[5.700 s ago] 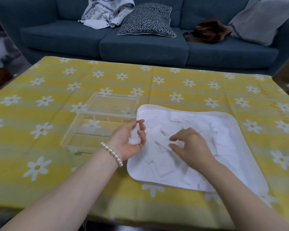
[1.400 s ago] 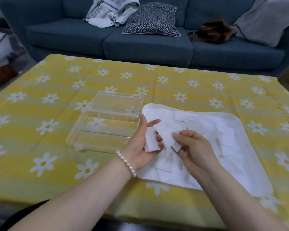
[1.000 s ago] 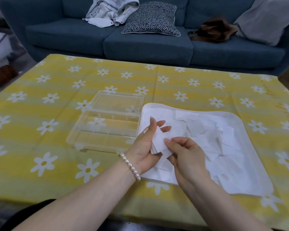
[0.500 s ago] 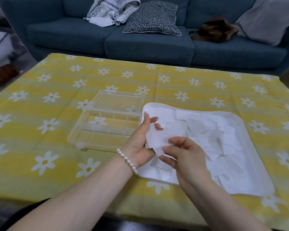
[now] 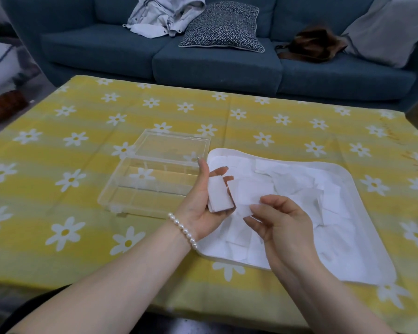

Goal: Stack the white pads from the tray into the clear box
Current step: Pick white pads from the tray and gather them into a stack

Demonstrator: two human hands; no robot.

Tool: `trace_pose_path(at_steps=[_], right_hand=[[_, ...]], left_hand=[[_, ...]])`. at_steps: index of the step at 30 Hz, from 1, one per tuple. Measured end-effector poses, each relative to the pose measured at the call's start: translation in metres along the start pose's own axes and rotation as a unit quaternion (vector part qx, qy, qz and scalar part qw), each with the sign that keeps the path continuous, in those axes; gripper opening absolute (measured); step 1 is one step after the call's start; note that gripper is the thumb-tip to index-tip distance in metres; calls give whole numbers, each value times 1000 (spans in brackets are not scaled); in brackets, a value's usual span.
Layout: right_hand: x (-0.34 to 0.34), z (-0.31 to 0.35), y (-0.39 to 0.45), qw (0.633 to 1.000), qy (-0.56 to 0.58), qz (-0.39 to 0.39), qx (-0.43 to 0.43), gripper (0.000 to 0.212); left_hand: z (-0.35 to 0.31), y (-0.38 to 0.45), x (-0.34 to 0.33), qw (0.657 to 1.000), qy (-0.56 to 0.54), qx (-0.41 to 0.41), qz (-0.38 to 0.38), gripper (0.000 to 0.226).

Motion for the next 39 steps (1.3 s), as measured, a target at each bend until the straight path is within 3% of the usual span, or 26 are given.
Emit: trace_pose_path(at_steps=[7,17,24,28,31,39], right_hand=[[-6,-13,0,1000,-5,-8,-12,20],[-3,-6,-2,992,-123,-25,-9,10],[0,35,6,997,-39,0,72,20],[-12,66,11,974,-162,108,113,38],[-24,63,7,945,-255,181,95,28],[-30,42,9,901,-387,159,115,21]], left_hand=[[26,-13,-15,998,-24,43,50,69],[19,-13,-10,998,17,43,44,53],[22,-11,-9,993,-28,97,56,51],[36,-21,-19,981,-9,157,114,58],[45,-25,-21,977,30,168,129,71],[57,-29,-23,973,63,176,134,80]])
Point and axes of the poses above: each hand's wrist, its own y-axis towards the middle knuckle, its own x-axis out of the back of the hand, z = x × y, the point moved 10 cm from there along y, towards the middle knuckle, and after that the axes turned 5 degrees about -x, right-handed, at the moved point
